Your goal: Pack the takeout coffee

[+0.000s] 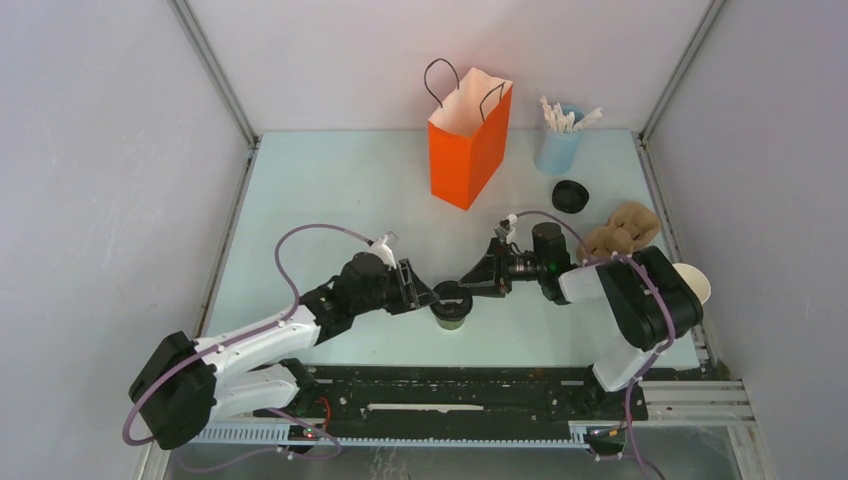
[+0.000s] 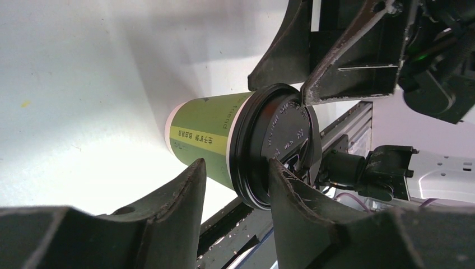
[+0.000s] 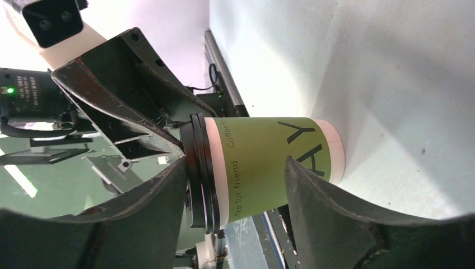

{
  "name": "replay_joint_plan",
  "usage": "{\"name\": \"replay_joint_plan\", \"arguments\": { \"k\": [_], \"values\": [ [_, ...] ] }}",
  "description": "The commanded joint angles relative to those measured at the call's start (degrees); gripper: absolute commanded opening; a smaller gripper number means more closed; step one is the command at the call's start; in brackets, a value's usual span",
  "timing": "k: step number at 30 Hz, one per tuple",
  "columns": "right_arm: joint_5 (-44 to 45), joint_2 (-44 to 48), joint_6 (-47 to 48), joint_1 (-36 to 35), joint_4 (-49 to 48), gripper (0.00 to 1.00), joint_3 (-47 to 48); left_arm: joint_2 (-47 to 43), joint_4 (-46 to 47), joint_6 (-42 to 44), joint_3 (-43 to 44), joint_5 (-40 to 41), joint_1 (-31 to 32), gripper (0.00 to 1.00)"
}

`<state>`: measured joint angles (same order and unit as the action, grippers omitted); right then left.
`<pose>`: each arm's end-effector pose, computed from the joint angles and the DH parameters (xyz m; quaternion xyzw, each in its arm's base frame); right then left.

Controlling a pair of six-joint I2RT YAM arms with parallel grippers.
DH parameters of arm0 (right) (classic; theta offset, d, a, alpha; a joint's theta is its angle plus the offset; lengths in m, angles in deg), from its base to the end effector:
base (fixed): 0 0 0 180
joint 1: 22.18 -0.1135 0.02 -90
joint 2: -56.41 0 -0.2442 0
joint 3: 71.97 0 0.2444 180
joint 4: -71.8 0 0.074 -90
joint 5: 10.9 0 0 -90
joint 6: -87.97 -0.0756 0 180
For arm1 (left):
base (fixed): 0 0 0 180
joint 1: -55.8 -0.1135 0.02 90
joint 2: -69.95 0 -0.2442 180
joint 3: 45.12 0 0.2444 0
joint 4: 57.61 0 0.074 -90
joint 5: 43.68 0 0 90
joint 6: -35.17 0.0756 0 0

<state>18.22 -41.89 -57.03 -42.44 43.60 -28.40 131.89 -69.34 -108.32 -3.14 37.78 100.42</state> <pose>0.2543 0.1643 0.1061 -0.0354 0.7794 0.6181 0.0961 0.1782 -0.1916 0.1674 -0.0312 0.8711 -0.4096 0.2693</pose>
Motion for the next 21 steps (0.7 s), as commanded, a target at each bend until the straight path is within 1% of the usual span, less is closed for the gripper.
{"name": "replay_joint_plan", "arguments": {
  "k": [1, 4, 7, 10, 13, 14, 18, 20, 21],
  "values": [
    [8.5, 6.1, 10.9, -1.3, 20.9, 0.76, 2.9, -0.3, -7.4, 4.0, 0.1, 2.7, 0.5, 0.49],
    [9.6, 9.4, 14.2, -1.2, 27.9, 0.85, 6.1, -0.9, -8.2, 5.0, 2.1, 3.1, 0.5, 0.52],
    [10.1, 10.6, 16.4, -1.5, 32.1, 0.89, 7.8, -0.9, -8.6, 5.9, 4.1, 3.5, 0.4, 0.59],
    [9.4, 10.5, 16.8, -2.3, 32.8, 0.89, 8.1, -0.9, -9.0, 6.8, 5.8, 3.7, 0.4, 0.64],
    [9.4, 11.0, 17.2, -3.0, 33.3, 0.88, 7.9, -1.3, -8.9, 6.6, 7.0, 3.6, 0.2, 0.73],
    [9.4, 11.3, 17.2, -3.1, 33.3, 0.88, 7.9, -1.5, -8.0, 6.3, 7.1, 3.0, 0.0, 0.77],
    [9.0, 11.7, 16.9, -3.0, 32.9, 0.88, 7.8, -1.4, -5.0, 5.5, 7.4, 0.3, -1.7, 0.88],
    [8.5, 11.5, 16.8, -3.0, 32.7, 0.87, 7.8, -0.6, -3.6, 5.0, 7.3, -1.2, -2.8, 0.88],
    [8.4, 11.4, 16.8, -3.0, 32.6, 0.87, 7.8, -0.1, -3.3, 4.9, 7.3, -1.6, -3.0, 0.86]
  ]
}}
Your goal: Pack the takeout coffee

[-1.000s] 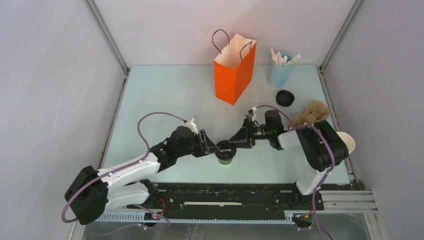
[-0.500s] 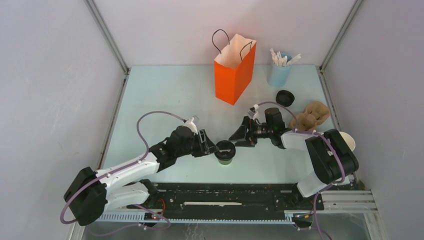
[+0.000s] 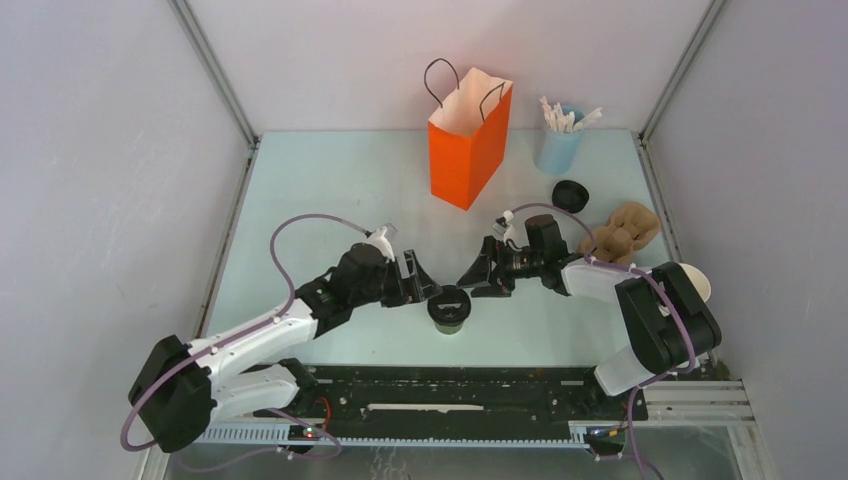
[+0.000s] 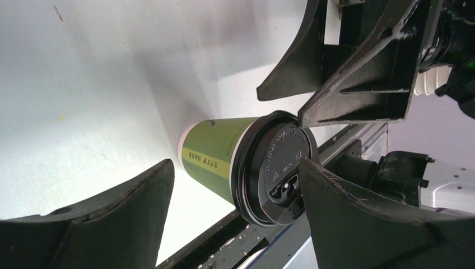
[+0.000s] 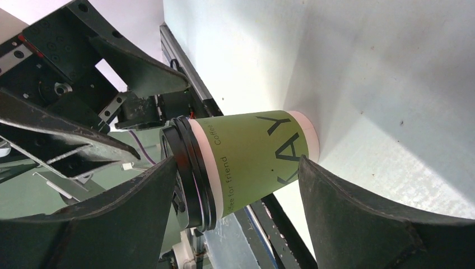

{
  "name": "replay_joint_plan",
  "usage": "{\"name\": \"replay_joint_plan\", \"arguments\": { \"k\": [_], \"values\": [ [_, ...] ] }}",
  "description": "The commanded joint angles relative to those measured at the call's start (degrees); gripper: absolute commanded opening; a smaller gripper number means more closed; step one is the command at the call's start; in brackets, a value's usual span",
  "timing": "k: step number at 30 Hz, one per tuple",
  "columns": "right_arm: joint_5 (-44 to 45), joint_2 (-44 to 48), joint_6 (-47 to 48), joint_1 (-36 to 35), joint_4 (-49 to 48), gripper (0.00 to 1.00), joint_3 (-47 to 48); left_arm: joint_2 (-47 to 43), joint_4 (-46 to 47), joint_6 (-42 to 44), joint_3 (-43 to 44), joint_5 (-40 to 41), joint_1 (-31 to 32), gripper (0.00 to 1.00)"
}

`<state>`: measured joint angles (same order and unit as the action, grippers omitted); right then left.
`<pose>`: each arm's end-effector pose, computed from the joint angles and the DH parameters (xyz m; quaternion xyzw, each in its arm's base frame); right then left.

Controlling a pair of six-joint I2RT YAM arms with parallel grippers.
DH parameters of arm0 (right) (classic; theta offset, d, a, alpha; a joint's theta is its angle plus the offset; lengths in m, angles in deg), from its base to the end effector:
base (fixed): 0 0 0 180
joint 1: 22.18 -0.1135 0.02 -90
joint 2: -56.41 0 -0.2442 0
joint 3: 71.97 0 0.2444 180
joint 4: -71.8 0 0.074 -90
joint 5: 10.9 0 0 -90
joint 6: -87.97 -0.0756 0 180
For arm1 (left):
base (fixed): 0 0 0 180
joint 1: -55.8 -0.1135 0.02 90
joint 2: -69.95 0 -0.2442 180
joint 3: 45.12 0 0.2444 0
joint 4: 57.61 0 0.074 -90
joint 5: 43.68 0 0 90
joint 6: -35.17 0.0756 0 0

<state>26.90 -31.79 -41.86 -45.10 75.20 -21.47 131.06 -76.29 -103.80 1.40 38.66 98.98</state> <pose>0.2497 0.1704 0.1290 -0.0599 0.8354 0.5354 0.1088 0.1849 -0.1874 0.1840 -0.0126 0.8785 -0.3822 0.2865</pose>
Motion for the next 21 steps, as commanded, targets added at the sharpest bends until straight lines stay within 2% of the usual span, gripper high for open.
{"name": "replay_joint_plan", "arguments": {
  "k": [1, 6, 17, 21],
  "values": [
    [-0.3, 1.3, 1.6, -0.5, 1.0, 0.87, 0.9, 1.4, 3.9, 0.4, 2.6, -2.7, -1.8, 0.82],
    [-1.0, 1.4, 1.8, -0.4, 0.8, 0.87, 0.6, 3.4, 6.7, -0.1, 0.3, -3.7, -1.9, 0.70],
    [-3.7, 6.2, 2.0, 0.0, 1.8, 0.95, -1.5, 3.9, 8.0, -0.4, -3.0, -3.1, -1.9, 0.63],
    [-2.8, 5.3, 2.0, -0.7, 1.2, 0.93, -3.6, 4.0, 8.0, -0.4, -3.4, -3.0, -1.9, 0.62]
  ]
}}
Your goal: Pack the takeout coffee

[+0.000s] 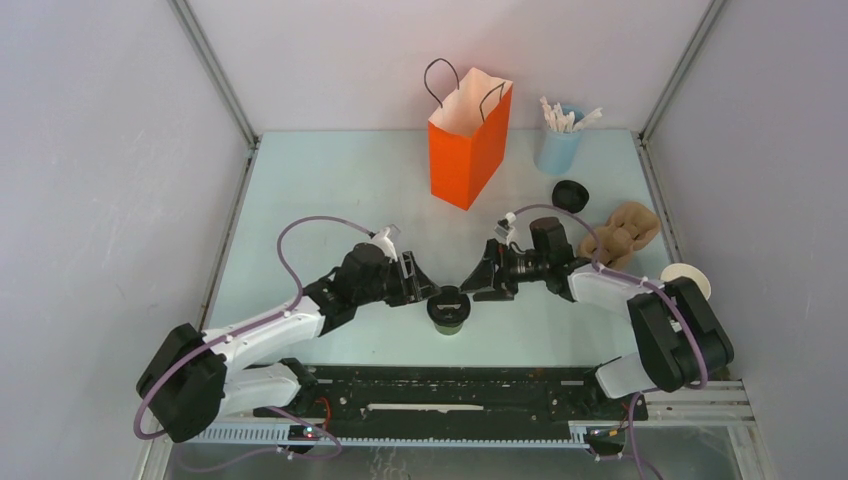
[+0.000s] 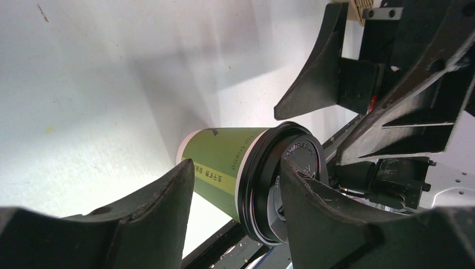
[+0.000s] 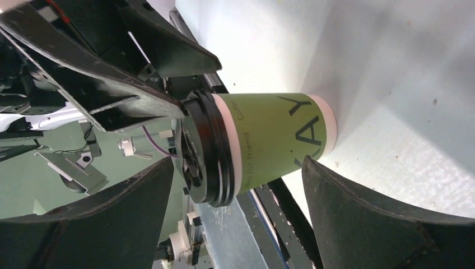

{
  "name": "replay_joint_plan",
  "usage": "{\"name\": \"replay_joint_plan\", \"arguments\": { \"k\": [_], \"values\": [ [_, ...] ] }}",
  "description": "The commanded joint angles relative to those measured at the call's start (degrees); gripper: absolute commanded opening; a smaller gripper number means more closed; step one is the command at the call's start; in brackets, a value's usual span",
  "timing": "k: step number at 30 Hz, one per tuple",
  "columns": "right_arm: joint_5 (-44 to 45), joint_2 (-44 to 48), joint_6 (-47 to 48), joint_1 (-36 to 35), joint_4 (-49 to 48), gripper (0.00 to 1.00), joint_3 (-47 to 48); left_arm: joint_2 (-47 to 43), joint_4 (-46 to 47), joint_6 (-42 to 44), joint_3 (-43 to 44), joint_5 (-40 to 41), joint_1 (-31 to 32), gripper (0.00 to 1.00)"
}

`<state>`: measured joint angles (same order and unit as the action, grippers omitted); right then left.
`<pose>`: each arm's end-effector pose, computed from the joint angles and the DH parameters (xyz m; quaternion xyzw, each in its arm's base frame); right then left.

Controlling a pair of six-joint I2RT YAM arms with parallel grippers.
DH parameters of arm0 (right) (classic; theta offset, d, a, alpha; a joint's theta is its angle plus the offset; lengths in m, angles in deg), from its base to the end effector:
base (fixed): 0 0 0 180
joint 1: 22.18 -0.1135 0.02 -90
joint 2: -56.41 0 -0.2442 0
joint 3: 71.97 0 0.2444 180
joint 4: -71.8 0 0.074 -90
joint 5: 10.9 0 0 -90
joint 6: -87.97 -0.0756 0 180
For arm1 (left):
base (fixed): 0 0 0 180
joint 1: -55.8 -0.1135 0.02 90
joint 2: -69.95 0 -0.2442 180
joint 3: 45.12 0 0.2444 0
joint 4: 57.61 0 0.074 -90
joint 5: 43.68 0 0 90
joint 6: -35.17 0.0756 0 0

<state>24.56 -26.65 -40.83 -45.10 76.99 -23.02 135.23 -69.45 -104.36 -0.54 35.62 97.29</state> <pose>0.2376 0.1673 0.1442 -0.0833 0.8227 0.5506 0.1143 0.1941 -0.1904 0.1692 -0.0165 0.8741 -0.3987 0.2771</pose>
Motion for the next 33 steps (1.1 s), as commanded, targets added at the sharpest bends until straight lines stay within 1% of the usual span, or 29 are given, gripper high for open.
{"name": "replay_joint_plan", "arguments": {
  "k": [1, 5, 9, 11, 14, 17, 19, 21, 26, 30, 33],
  "values": [
    [-0.3, -0.3, 0.3, -0.9, -2.1, 0.90, -2.7, -0.2, 1.1, 0.1, -1.4, 0.1, -0.2, 0.61],
    [0.5, -2.9, -1.6, -1.7, -6.8, 0.78, -4.9, -0.4, 1.0, 0.1, -2.0, 0.5, -0.2, 0.59],
    [2.3, -5.8, -2.3, -1.7, -11.0, 0.71, -7.9, -1.2, 1.0, -0.3, -4.4, 1.4, -0.1, 0.55],
    [3.5, -6.6, -2.4, -1.4, -11.9, 0.70, -9.5, -2.0, 1.0, -0.6, -6.4, 2.1, -0.1, 0.53],
    [5.4, -5.9, -1.8, -2.8, -10.9, 0.71, -10.0, -3.5, 0.8, -0.8, -8.8, 2.7, -0.1, 0.53],
    [6.3, -3.5, -1.6, -4.4, -8.7, 0.74, -8.4, -4.5, 0.0, -0.4, -7.8, 1.9, -0.1, 0.53],
    [7.3, -1.5, -0.9, -4.8, -6.1, 0.78, -6.8, -5.3, -0.8, 0.1, -5.5, 1.3, -0.1, 0.56],
    [8.8, 0.9, 0.3, -4.8, -1.7, 0.84, -5.0, -5.8, -1.8, 1.1, -2.2, 1.3, -0.1, 0.59],
    [12.1, 4.9, 3.1, -5.0, 7.2, 0.99, 1.0, -4.3, -9.1, 6.9, 8.5, 2.6, -0.4, 0.77],
    [16.7, 7.9, 7.6, -5.4, 18.5, 1.00, 6.6, -4.5, -16.7, 12.9, 16.6, 4.2, -2.1, 0.90],
    [24.6, 11.3, 12.4, -8.2, 27.9, 1.00, 11.2, -7.4, -25.3, 19.4, 23.7, 8.9, -4.3, 0.95]
  ]
}}
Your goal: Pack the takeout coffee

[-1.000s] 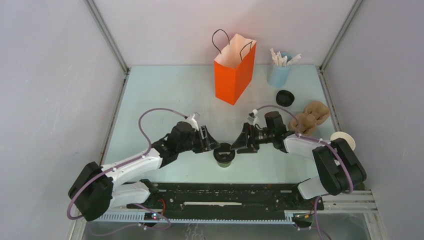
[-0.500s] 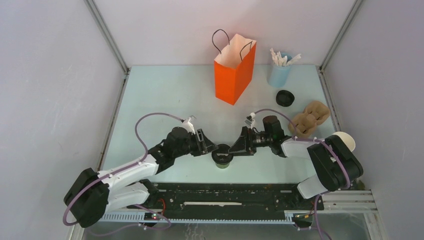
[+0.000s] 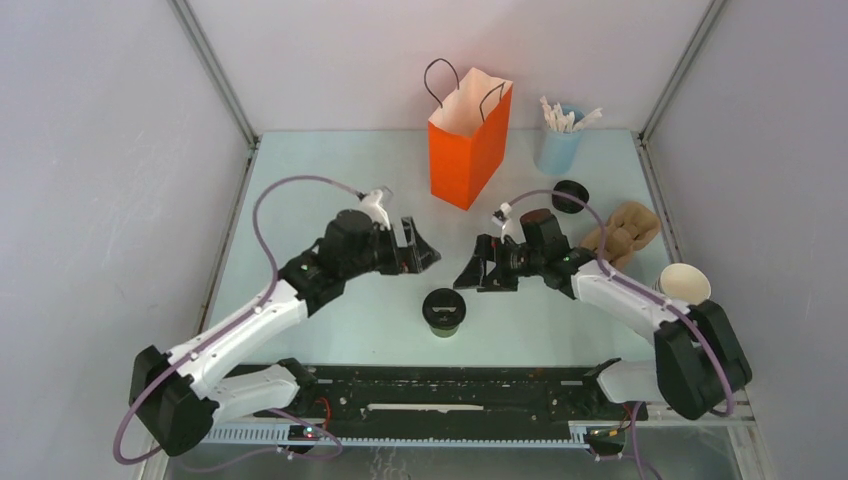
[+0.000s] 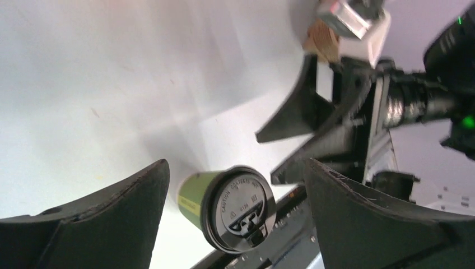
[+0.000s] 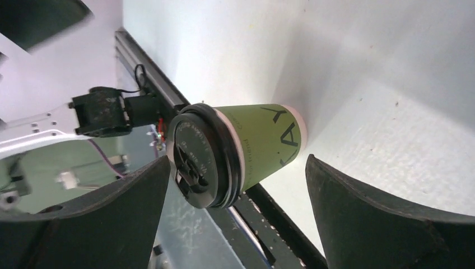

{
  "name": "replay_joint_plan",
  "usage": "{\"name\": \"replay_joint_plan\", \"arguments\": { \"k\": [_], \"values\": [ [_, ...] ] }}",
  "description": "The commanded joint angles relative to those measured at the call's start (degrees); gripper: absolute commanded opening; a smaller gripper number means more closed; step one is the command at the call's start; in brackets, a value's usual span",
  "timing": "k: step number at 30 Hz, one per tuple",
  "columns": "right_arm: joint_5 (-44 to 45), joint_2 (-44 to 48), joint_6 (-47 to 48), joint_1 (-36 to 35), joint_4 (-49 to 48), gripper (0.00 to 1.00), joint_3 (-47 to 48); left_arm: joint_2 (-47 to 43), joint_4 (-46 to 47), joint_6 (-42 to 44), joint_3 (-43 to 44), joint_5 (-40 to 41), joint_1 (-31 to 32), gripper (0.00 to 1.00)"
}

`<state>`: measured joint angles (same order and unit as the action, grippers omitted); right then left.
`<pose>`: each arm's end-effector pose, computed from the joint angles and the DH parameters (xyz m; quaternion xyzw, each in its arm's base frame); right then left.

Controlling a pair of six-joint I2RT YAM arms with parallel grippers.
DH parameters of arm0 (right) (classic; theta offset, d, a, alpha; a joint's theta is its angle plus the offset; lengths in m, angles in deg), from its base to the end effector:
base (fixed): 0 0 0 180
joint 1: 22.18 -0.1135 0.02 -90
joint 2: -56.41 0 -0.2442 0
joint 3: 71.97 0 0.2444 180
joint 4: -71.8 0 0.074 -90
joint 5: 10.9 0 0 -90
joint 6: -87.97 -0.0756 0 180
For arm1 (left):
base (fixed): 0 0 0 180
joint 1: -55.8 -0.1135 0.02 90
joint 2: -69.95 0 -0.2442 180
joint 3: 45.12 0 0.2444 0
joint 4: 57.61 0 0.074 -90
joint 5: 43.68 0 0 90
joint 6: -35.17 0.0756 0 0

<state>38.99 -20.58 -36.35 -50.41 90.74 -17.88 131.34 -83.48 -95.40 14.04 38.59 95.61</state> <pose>0.2310 0.1793 0.1684 -0.0942 0.8638 0.4666 0.1650 0.2075 -0.1862 0.2482 0.0290 0.8559 -0.3753 0.3547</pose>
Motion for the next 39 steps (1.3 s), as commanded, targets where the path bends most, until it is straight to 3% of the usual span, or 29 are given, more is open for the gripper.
{"name": "replay_joint_plan", "arguments": {
  "k": [1, 5, 8, 14, 22, 39],
  "values": [
    [13.5, 6.0, 9.1, -4.9, 17.3, 1.00, 7.7, -4.6, -14.0, 12.7, 11.8, 7.4, -4.0, 0.96],
    [29.0, 6.1, 11.7, -14.7, 26.8, 1.00, 15.2, -9.6, -19.8, 20.4, 20.5, 18.6, -8.0, 1.00],
    [37.4, 3.5, 12.1, -21.0, 32.0, 1.00, 20.0, -13.3, -18.9, 24.8, 24.0, 25.3, -8.8, 1.00],
    [51.1, -4.9, 11.7, -30.2, 39.5, 1.00, 29.6, -22.3, -11.2, 26.8, 17.1, 28.2, -9.1, 1.00],
    [54.5, -11.2, 11.0, -34.6, 43.4, 1.00, 35.9, -24.8, -9.7, 26.5, 12.6, 24.1, -11.6, 1.00],
    [53.4, -11.4, 9.8, -37.4, 41.8, 1.00, 37.2, -24.2, -9.4, 26.5, 11.6, 21.9, -12.1, 1.00]
  ]
}}
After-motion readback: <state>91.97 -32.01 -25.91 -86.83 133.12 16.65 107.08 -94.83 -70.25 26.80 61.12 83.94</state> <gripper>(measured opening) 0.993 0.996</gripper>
